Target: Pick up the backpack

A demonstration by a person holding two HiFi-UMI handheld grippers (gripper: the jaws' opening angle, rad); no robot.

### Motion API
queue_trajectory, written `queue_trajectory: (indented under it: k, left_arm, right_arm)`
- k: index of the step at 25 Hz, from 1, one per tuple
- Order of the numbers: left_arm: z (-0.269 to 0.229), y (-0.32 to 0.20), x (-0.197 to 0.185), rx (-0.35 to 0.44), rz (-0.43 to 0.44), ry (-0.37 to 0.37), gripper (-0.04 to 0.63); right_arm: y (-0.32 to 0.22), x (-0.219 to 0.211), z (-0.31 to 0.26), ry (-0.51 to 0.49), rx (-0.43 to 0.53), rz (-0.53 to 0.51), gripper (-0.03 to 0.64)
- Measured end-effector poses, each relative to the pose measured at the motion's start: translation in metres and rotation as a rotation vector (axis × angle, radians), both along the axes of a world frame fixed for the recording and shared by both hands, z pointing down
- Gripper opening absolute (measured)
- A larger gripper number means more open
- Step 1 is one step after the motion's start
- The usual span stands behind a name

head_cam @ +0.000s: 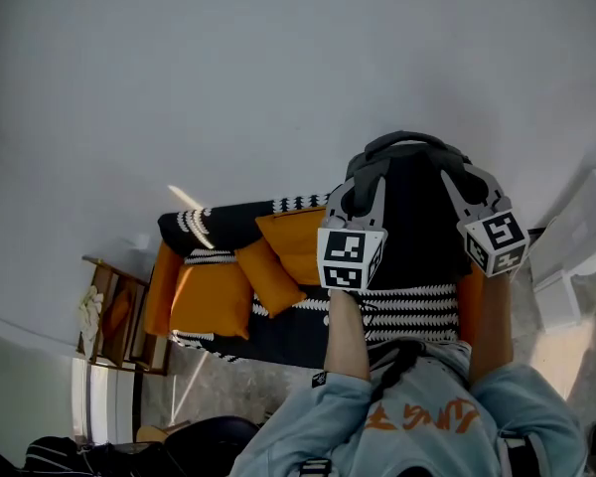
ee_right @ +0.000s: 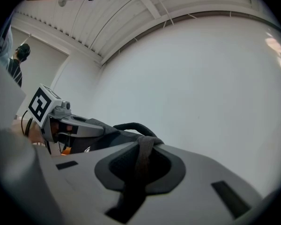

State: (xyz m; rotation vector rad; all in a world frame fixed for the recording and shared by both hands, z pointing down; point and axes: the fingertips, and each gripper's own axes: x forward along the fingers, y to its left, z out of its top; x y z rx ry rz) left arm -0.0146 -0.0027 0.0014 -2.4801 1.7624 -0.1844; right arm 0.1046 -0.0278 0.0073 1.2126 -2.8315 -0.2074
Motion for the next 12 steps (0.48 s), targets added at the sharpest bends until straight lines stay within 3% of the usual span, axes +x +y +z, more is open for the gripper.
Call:
queue_trajectory:
  k: [12]
  left_arm:
    - [0.0020, 0.0087, -0.0063, -0.012, -0.021, 0.025, 0.064]
  right_arm:
    - [0.0091, -0.0051, 0.0017, -0.002, -0.008, -0.006, 0.054]
